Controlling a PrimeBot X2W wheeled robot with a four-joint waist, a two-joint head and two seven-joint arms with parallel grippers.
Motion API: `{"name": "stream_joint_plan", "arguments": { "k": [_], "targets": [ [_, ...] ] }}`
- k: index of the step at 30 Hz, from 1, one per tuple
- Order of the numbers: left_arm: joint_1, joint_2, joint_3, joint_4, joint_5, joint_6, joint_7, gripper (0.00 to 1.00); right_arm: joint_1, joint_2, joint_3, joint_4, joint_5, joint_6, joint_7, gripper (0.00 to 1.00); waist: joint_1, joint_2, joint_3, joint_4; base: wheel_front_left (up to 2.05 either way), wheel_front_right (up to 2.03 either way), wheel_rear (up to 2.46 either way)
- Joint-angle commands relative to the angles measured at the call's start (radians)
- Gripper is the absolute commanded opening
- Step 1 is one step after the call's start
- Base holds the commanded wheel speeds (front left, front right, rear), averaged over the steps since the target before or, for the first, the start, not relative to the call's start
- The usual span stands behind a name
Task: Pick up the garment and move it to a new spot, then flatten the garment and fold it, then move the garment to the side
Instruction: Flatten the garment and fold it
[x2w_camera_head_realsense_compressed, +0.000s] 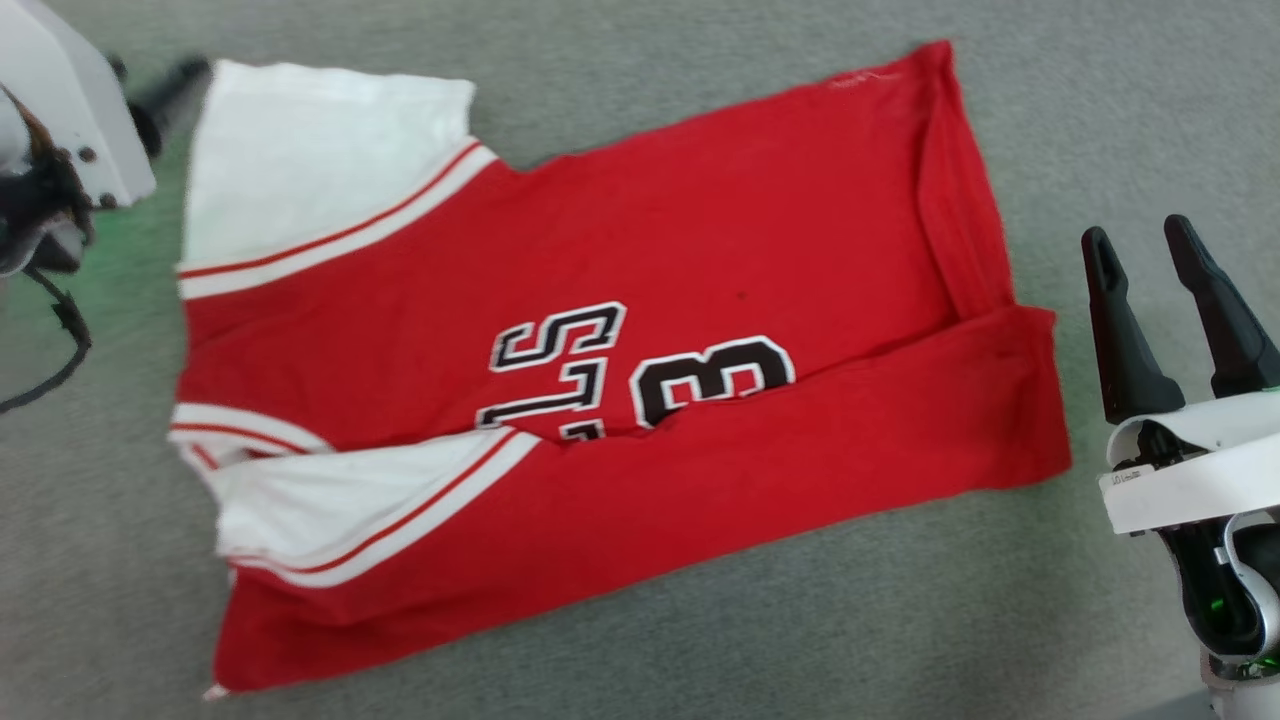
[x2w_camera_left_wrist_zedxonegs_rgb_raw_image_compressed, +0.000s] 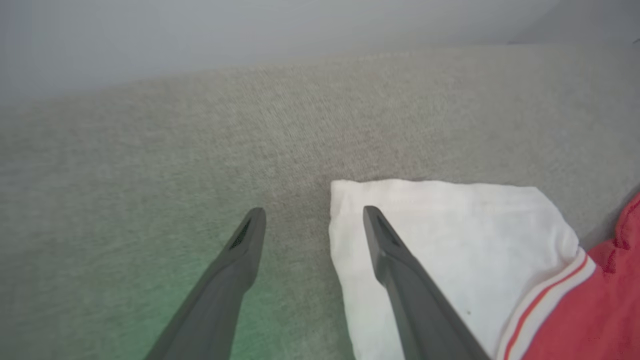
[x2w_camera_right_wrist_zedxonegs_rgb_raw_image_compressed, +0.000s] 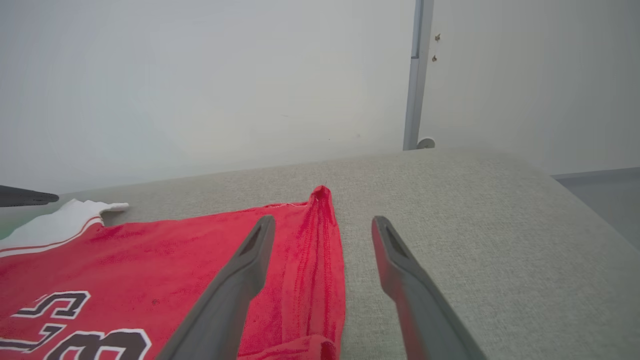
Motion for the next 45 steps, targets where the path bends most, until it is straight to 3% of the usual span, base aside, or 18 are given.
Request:
{"name": "stream_joint_plan", "arguments": {
  "k": [1,4,7,8,9,10,11,17,20,28,35,40,41,43,44,45],
  "targets": [
    [-0.034,0.001,-0.014,0.031,-0.016,-0.012,0.083,1.00,0.012,0.001,0.003,0.000,0.012,-0.002,-0.003,1.00,0.0000,0.0000,0.039,-0.052,0.00,0.00,0.00],
    [-0.057,-0.009,-0.047,0.080,-0.038,-0.028,0.242,1.00,0.013,0.000,0.008,-0.001,0.017,-0.002,-0.006,1.00,0.0000,0.0000,0.050,-0.065,0.00,0.00,0.00],
    [-0.073,-0.026,-0.057,0.104,-0.060,-0.038,0.329,1.00,0.010,-0.008,0.007,-0.002,0.025,-0.002,-0.005,1.00,0.0000,0.0000,0.058,-0.071,0.00,0.00,0.00],
    [-0.077,-0.030,-0.063,0.105,-0.061,-0.043,0.343,0.82,0.009,-0.010,0.005,0.000,0.027,-0.002,-0.001,1.00,0.0000,0.0000,0.060,-0.071,0.00,0.00,0.00],
    [-0.080,-0.036,-0.066,0.107,-0.065,-0.047,0.358,0.49,0.005,-0.016,0.004,0.002,0.028,-0.002,0.004,1.00,0.0000,0.0000,0.063,-0.070,0.00,0.00,0.00],
    [-0.081,-0.044,-0.068,0.108,-0.075,-0.052,0.374,0.29,-0.002,-0.022,0.008,0.002,0.027,-0.002,0.013,1.00,0.0000,0.0000,0.065,-0.068,0.00,0.00,0.00],
    [-0.078,-0.054,-0.068,0.107,-0.084,-0.057,0.390,0.00,-0.015,-0.030,0.016,0.000,0.025,-0.002,0.022,1.00,0.0000,0.0000,0.066,-0.066,0.00,0.00,0.00],
    [-0.100,-0.059,-0.072,0.101,-0.083,-0.068,0.388,0.00,-0.135,-0.100,0.074,0.018,0.025,-0.002,0.147,1.00,0.0000,0.0000,0.079,-0.047,0.00,0.00,0.00],
    [-0.107,-0.083,-0.070,0.103,-0.088,-0.072,0.375,0.00,-0.245,-0.142,0.140,0.071,0.002,-0.002,0.285,1.00,0.0000,0.0000,0.085,-0.022,0.00,0.00,0.00],
    [-0.131,-0.133,-0.086,0.098,-0.090,-0.081,0.357,0.00,-0.560,-0.203,0.312,0.289,0.136,-0.002,0.639,1.00,0.0000,0.0000,0.118,0.054,0.00,0.00,0.00],
    [-0.153,-0.156,-0.108,0.096,-0.092,-0.079,0.349,0.00,-0.746,-0.220,0.329,0.462,0.174,-0.002,0.744,1.00,0.0000,0.0000,0.144,0.089,0.00,0.00,0.00],
    [-0.155,-0.161,-0.119,0.078,-0.108,-0.079,0.335,0.00,-0.793,-0.208,0.383,0.570,0.210,-0.001,0.818,1.00,0.0000,0.0000,0.157,0.099,0.00,0.00,0.00],
    [-0.153,-0.165,-0.116,0.073,-0.116,-0.079,0.329,0.00,-0.795,-0.204,0.393,0.580,0.221,-0.001,0.820,0.56,0.0000,0.0000,0.158,0.101,0.00,0.00,0.00],
    [-0.150,-0.173,-0.111,0.058,-0.136,-0.079,0.317,0.00,-0.805,-0.205,0.404,0.591,0.241,-0.001,0.802,0.07,0.0000,0.0000,0.157,0.104,0.00,0.00,0.00],
    [-0.147,-0.176,-0.107,0.050,-0.147,-0.079,0.310,0.00,-0.808,-0.208,0.408,0.598,0.247,-0.001,0.790,0.00,0.0000,0.0000,0.153,0.106,0.00,0.00,0.00],
    [-0.146,-0.179,-0.104,0.041,-0.153,-0.079,0.300,0.00,-0.811,-0.215,0.412,0.604,0.248,-0.001,0.778,0.00,0.0000,0.0000,0.147,0.110,0.00,0.00,0.00]
  ]
}}
